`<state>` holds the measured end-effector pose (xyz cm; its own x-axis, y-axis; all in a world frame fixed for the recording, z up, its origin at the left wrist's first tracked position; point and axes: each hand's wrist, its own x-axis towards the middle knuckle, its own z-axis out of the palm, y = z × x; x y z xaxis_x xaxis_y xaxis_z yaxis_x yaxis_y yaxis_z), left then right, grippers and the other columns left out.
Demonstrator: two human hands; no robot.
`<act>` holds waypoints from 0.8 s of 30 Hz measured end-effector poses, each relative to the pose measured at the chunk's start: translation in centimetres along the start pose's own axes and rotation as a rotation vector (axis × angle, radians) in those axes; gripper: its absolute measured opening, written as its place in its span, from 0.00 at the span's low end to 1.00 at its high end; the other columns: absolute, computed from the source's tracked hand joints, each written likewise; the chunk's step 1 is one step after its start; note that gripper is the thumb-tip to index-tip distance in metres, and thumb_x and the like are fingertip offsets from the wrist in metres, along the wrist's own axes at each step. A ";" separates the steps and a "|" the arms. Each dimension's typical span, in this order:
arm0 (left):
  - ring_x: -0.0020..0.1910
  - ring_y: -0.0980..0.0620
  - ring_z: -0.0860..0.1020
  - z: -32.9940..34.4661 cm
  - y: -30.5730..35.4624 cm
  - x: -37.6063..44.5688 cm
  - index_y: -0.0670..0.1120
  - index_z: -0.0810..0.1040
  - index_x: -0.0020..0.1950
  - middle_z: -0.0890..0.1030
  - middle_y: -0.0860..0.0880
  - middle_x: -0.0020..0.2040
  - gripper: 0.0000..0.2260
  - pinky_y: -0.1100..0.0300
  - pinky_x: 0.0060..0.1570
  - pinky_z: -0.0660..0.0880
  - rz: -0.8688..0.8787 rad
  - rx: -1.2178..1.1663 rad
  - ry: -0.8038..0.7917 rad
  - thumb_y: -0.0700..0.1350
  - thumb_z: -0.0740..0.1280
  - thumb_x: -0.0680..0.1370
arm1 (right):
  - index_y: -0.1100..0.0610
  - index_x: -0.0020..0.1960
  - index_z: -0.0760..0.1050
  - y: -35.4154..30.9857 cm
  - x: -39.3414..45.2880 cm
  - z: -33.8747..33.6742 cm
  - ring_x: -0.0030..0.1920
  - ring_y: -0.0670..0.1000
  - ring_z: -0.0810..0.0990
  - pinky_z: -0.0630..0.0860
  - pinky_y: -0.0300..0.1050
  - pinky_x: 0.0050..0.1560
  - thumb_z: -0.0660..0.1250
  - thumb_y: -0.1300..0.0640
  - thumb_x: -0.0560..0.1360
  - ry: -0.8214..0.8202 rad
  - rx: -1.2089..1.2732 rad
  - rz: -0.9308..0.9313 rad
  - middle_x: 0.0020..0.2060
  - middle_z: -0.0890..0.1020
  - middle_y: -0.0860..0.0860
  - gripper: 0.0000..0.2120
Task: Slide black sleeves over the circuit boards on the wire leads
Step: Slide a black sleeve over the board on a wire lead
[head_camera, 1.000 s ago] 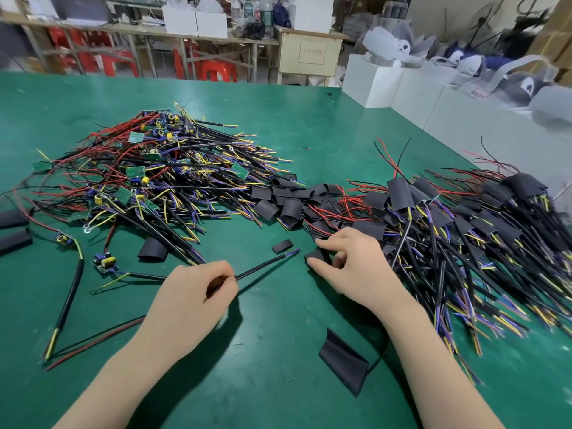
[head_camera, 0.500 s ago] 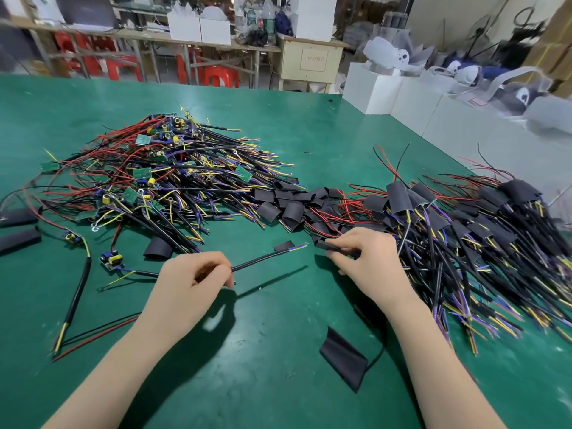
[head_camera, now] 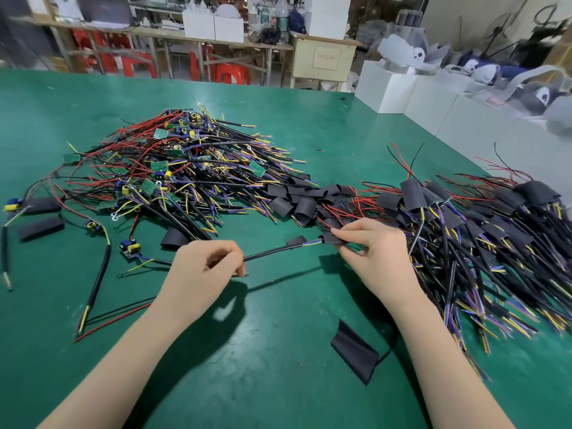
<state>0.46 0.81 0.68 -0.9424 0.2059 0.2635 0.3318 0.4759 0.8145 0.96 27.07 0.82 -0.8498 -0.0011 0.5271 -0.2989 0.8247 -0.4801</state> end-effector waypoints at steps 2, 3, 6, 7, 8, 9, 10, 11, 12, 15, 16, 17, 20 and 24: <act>0.27 0.55 0.64 0.0 0.0 0.0 0.46 0.76 0.29 0.73 0.48 0.26 0.10 0.62 0.29 0.59 0.014 0.015 -0.006 0.45 0.60 0.68 | 0.59 0.50 0.84 -0.1 -0.1 0.2 0.40 0.46 0.78 0.68 0.23 0.42 0.72 0.72 0.67 0.004 0.004 -0.018 0.42 0.83 0.51 0.15; 0.27 0.55 0.64 0.0 0.0 0.0 0.47 0.76 0.29 0.73 0.47 0.26 0.10 0.62 0.29 0.59 0.020 0.020 -0.008 0.45 0.60 0.68 | 0.60 0.50 0.84 -0.2 -0.1 0.3 0.41 0.46 0.78 0.68 0.22 0.41 0.72 0.72 0.67 0.006 0.014 -0.030 0.42 0.83 0.51 0.15; 0.26 0.57 0.63 0.0 0.0 0.0 0.47 0.76 0.28 0.72 0.49 0.25 0.10 0.64 0.28 0.59 0.035 0.032 -0.014 0.44 0.60 0.68 | 0.59 0.50 0.84 -0.5 -0.2 0.5 0.42 0.46 0.79 0.71 0.23 0.40 0.72 0.72 0.67 -0.021 0.062 -0.062 0.43 0.83 0.51 0.15; 0.26 0.57 0.63 0.0 0.0 0.0 0.48 0.76 0.28 0.72 0.49 0.25 0.09 0.65 0.28 0.58 0.039 0.037 -0.015 0.44 0.60 0.68 | 0.58 0.50 0.84 -0.6 -0.2 0.5 0.43 0.46 0.80 0.73 0.25 0.41 0.72 0.72 0.67 -0.045 0.077 -0.080 0.44 0.83 0.51 0.15; 0.25 0.56 0.63 0.0 0.0 0.0 0.48 0.76 0.28 0.73 0.47 0.26 0.09 0.65 0.28 0.58 0.042 0.042 -0.017 0.44 0.61 0.68 | 0.57 0.51 0.84 -0.8 -0.2 0.5 0.44 0.47 0.80 0.75 0.29 0.45 0.72 0.71 0.67 -0.073 0.082 -0.107 0.45 0.83 0.50 0.16; 0.25 0.56 0.62 0.1 -0.1 0.0 0.47 0.76 0.29 0.73 0.45 0.26 0.09 0.65 0.27 0.57 0.046 0.046 -0.020 0.44 0.61 0.68 | 0.56 0.51 0.84 -1.0 -0.2 0.6 0.46 0.49 0.81 0.76 0.35 0.49 0.73 0.69 0.67 -0.101 0.074 -0.136 0.46 0.83 0.50 0.15; 0.24 0.56 0.62 0.1 -0.1 0.0 0.47 0.76 0.29 0.73 0.44 0.26 0.09 0.66 0.27 0.57 0.051 0.050 -0.024 0.44 0.61 0.68 | 0.55 0.51 0.84 -1.2 -0.3 0.6 0.48 0.50 0.81 0.76 0.41 0.52 0.74 0.66 0.68 -0.126 0.056 -0.166 0.47 0.83 0.49 0.14; 0.24 0.56 0.62 0.2 -0.1 0.0 0.47 0.77 0.29 0.72 0.44 0.26 0.09 0.66 0.26 0.57 0.057 0.055 -0.030 0.44 0.61 0.68 | 0.53 0.51 0.85 -1.4 -0.3 0.7 0.49 0.50 0.80 0.76 0.45 0.53 0.76 0.63 0.68 -0.147 0.036 -0.198 0.48 0.84 0.49 0.13; 0.24 0.56 0.62 0.2 0.0 0.0 0.47 0.77 0.29 0.72 0.45 0.25 0.09 0.67 0.26 0.57 0.065 0.060 -0.038 0.44 0.61 0.69 | 0.52 0.50 0.85 -1.5 -0.2 0.8 0.48 0.51 0.80 0.75 0.46 0.52 0.76 0.61 0.68 -0.167 0.025 -0.229 0.47 0.84 0.48 0.12; 0.24 0.57 0.63 0.5 0.2 -0.1 0.47 0.77 0.31 0.71 0.50 0.25 0.09 0.69 0.27 0.58 0.100 0.067 -0.079 0.44 0.62 0.69 | 0.52 0.50 0.85 -2.0 -0.2 0.9 0.44 0.48 0.81 0.76 0.46 0.48 0.77 0.59 0.68 -0.274 0.096 -0.232 0.44 0.85 0.46 0.11; 0.24 0.57 0.64 0.6 0.3 -0.2 0.46 0.78 0.32 0.71 0.51 0.25 0.08 0.69 0.27 0.59 0.112 0.069 -0.090 0.44 0.62 0.70 | 0.51 0.51 0.85 -2.1 -0.3 0.9 0.43 0.46 0.81 0.76 0.46 0.47 0.77 0.58 0.69 -0.317 0.131 -0.205 0.43 0.85 0.46 0.11; 0.24 0.57 0.64 0.6 0.4 -0.2 0.46 0.78 0.32 0.71 0.51 0.26 0.08 0.69 0.27 0.59 0.122 0.072 -0.096 0.44 0.62 0.70 | 0.50 0.52 0.84 -2.2 -0.4 0.8 0.42 0.45 0.81 0.76 0.45 0.47 0.76 0.57 0.69 -0.354 0.160 -0.178 0.43 0.85 0.46 0.11; 0.26 0.58 0.67 0.7 0.2 -0.3 0.46 0.78 0.34 0.74 0.51 0.29 0.08 0.70 0.29 0.62 0.146 0.089 -0.093 0.43 0.63 0.72 | 0.49 0.55 0.83 -1.9 -0.5 0.6 0.40 0.44 0.79 0.73 0.38 0.46 0.77 0.58 0.69 -0.390 0.158 -0.121 0.41 0.85 0.45 0.15; 0.31 0.59 0.73 0.7 -0.1 -0.3 0.46 0.80 0.37 0.78 0.56 0.33 0.09 0.71 0.33 0.66 0.161 0.148 -0.062 0.38 0.67 0.77 | 0.53 0.54 0.83 -1.7 -0.4 0.8 0.38 0.49 0.76 0.64 0.35 0.41 0.75 0.62 0.68 -0.269 -0.033 -0.118 0.38 0.83 0.50 0.15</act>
<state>0.78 1.30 0.20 -0.8737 0.3392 0.3486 0.4849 0.5516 0.6787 1.48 25.18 0.87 -0.8961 -0.2444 0.3706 -0.3918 0.8277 -0.4016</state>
